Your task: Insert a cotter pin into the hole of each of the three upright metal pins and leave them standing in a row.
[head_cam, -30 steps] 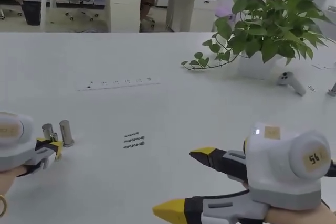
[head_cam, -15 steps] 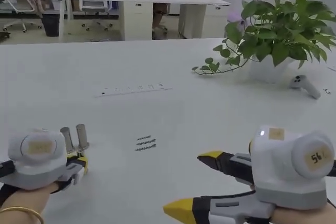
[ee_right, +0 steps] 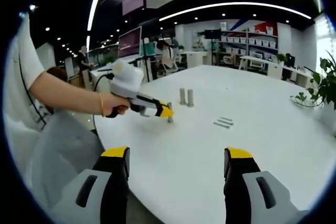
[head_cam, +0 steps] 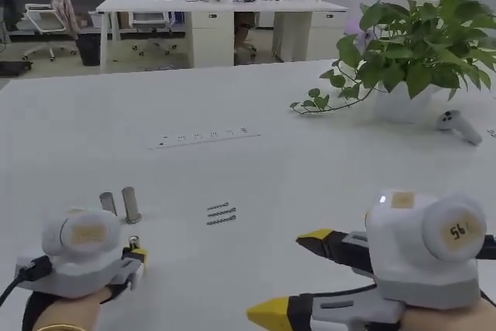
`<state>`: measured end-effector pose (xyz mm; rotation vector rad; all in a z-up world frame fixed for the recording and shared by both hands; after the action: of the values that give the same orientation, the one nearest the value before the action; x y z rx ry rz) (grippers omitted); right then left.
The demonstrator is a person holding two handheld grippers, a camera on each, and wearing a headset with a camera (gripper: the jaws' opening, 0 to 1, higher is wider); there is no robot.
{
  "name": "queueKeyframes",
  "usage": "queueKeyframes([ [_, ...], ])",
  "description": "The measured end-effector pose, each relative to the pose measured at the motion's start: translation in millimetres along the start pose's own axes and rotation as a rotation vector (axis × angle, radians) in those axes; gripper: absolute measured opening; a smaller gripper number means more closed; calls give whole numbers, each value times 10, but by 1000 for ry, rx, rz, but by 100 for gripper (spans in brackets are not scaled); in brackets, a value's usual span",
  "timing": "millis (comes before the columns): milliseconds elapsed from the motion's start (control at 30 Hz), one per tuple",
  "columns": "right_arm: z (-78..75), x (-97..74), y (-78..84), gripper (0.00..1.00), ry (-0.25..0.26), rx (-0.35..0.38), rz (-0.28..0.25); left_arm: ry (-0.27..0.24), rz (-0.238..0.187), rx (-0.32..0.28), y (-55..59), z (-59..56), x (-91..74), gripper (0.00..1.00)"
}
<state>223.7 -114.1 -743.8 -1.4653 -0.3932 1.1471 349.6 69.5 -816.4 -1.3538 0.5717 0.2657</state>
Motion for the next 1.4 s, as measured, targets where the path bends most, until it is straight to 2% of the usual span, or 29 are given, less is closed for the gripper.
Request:
queueKeyframes([
  [100,5,-4,9,74,-4,-5,5,-13,9,-14,33,-34,-19,7],
  [433,5,-27,47,74,-10,2,8,-47,-8,-23,69,-86,-76,7],
  [600,11,-31,60,74,-16,4,11,-64,-14,18,78,-86,-75,8],
  [700,9,-35,67,74,-17,9,9,-69,3,43,123,-91,-63,9],
  [867,-4,-40,73,74,-19,7,10,-66,-11,55,95,-84,-90,18],
  [967,-26,-39,60,74,-16,5,5,-52,-31,61,47,-82,-121,23],
  [1200,-78,8,-17,70,-30,-15,3,-22,-49,67,26,-42,-197,35],
  [1267,-99,26,-39,68,-36,-15,4,-10,-68,75,2,-26,-233,38],
  [1400,-186,70,-97,65,-37,-20,4,18,-87,53,-36,15,-319,47],
])
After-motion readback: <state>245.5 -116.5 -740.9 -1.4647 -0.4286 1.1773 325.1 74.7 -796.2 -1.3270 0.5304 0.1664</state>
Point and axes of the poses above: the centre of the closed fingertips' face, and the gripper's own axes: x roughly forward along the fingers, z roughly to its left, y roughly out of its underside, the point moved 3 cm from there along -x, roughly backward along the fingers, and after that the axes turned 11 degrees about -y, right-handed, at the moved point
